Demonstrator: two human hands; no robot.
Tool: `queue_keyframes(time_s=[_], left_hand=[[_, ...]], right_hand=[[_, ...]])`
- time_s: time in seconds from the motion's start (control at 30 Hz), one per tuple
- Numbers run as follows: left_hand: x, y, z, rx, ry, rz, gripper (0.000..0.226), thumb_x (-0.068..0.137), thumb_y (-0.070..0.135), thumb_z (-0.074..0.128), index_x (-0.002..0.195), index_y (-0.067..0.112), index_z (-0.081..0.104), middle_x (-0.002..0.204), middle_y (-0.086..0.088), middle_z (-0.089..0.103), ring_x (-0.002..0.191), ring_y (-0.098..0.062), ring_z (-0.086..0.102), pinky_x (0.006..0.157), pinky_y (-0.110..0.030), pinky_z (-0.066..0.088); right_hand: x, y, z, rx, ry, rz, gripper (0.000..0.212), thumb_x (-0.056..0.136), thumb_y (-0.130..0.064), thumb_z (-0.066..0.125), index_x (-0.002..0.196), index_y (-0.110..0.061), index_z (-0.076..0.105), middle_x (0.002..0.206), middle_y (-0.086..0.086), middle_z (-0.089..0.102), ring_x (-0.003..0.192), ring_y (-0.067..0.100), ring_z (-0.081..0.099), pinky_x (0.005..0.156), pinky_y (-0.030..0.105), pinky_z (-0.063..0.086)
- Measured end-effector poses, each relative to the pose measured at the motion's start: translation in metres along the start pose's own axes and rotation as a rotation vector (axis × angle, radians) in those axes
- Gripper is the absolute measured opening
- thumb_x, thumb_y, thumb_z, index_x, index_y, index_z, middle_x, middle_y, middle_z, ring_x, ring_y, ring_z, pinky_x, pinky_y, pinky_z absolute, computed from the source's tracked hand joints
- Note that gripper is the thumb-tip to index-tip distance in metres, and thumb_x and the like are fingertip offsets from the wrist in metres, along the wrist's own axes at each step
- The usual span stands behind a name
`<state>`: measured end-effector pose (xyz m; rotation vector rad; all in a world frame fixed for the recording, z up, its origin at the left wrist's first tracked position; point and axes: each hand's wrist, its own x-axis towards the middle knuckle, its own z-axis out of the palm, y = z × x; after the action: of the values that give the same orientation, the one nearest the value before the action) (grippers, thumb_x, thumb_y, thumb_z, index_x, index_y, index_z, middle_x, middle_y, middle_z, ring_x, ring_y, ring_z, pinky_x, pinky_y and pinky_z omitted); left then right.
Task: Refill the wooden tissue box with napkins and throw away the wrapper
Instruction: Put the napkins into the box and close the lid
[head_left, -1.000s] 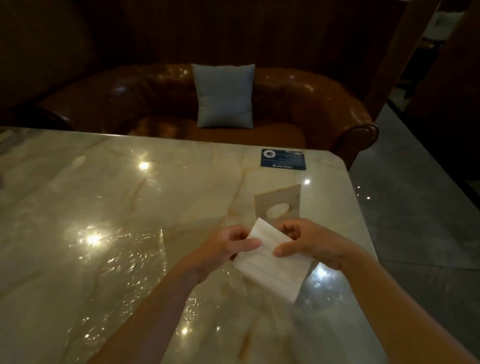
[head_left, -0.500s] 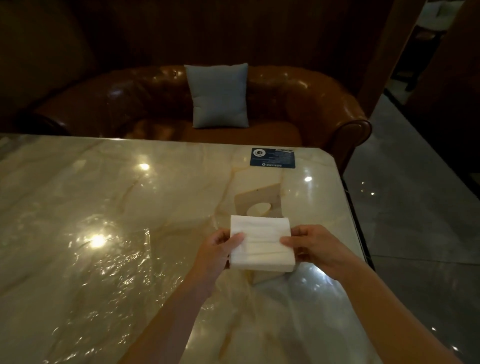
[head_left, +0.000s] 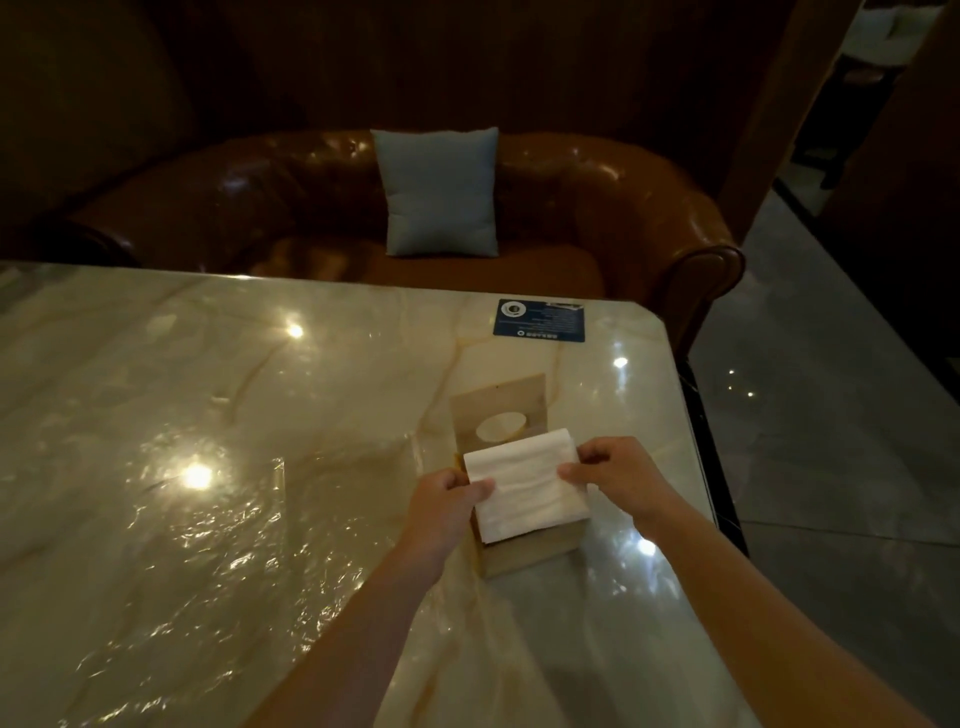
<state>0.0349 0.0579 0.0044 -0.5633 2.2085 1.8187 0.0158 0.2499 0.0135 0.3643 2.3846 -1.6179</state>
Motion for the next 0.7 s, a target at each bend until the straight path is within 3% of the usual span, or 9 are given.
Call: queue_keyframes(time_s=[0.1, 0.3, 0.37, 0.43, 0.53, 0.7], left_hand=[[0.002, -0.002, 0.005, 0.078, 0.030, 0.002, 0.027, 0.080, 0.016, 0.067, 0.056, 0.017, 0.054, 0.060, 0.004, 0.054, 0.055, -0.008, 0.048, 0.049, -0.023, 0.033], [0.007, -0.009, 0.006, 0.305, 0.134, 0.110, 0.027, 0.075, 0.019, 0.071, 0.059, -0.001, 0.063, 0.061, -0.014, 0.057, 0.063, -0.023, 0.049, 0.062, -0.031, 0.038], [0.009, -0.012, 0.006, 0.384, 0.146, 0.131, 0.036, 0.075, 0.022, 0.071, 0.046, 0.009, 0.055, 0.057, -0.009, 0.051, 0.068, -0.027, 0.050, 0.065, -0.034, 0.041], [0.010, -0.013, 0.008, 0.474, 0.171, 0.147, 0.038, 0.077, 0.027, 0.070, 0.046, 0.015, 0.051, 0.070, -0.008, 0.056, 0.085, -0.030, 0.053, 0.076, -0.037, 0.044], [0.011, -0.015, 0.011, 0.646, 0.212, 0.191, 0.025, 0.080, 0.032, 0.064, 0.075, 0.008, 0.070, 0.114, -0.009, 0.058, 0.113, -0.027, 0.047, 0.092, -0.035, 0.038], [0.011, -0.019, 0.018, 0.824, 0.252, 0.263, 0.027, 0.083, 0.030, 0.054, 0.092, 0.009, 0.069, 0.129, -0.006, 0.050, 0.122, -0.024, 0.039, 0.095, -0.036, 0.034]], right_hand=[[0.006, 0.002, 0.003, -0.129, 0.011, 0.010, 0.022, 0.079, -0.014, 0.069, 0.092, 0.004, 0.068, 0.097, 0.020, 0.068, 0.092, 0.032, 0.064, 0.082, 0.043, 0.052], [0.015, 0.007, 0.007, -0.314, 0.038, -0.042, 0.025, 0.075, -0.023, 0.075, 0.089, -0.003, 0.070, 0.095, 0.008, 0.063, 0.093, 0.026, 0.061, 0.088, 0.044, 0.051], [0.018, 0.011, 0.008, -0.388, 0.057, -0.064, 0.026, 0.075, -0.026, 0.074, 0.090, -0.004, 0.071, 0.107, 0.007, 0.059, 0.103, 0.025, 0.056, 0.094, 0.042, 0.046], [0.022, 0.016, 0.010, -0.449, 0.071, -0.080, 0.026, 0.076, -0.030, 0.073, 0.091, -0.008, 0.072, 0.123, 0.006, 0.055, 0.114, 0.024, 0.051, 0.101, 0.042, 0.040], [0.026, 0.020, 0.013, -0.555, 0.098, -0.144, 0.025, 0.076, -0.032, 0.072, 0.092, -0.012, 0.073, 0.132, 0.002, 0.051, 0.122, 0.020, 0.044, 0.104, 0.040, 0.030], [0.025, 0.022, 0.027, -0.708, 0.115, -0.268, 0.022, 0.082, -0.027, 0.063, 0.095, -0.012, 0.073, 0.132, 0.003, 0.049, 0.122, 0.020, 0.040, 0.097, 0.036, 0.025]])
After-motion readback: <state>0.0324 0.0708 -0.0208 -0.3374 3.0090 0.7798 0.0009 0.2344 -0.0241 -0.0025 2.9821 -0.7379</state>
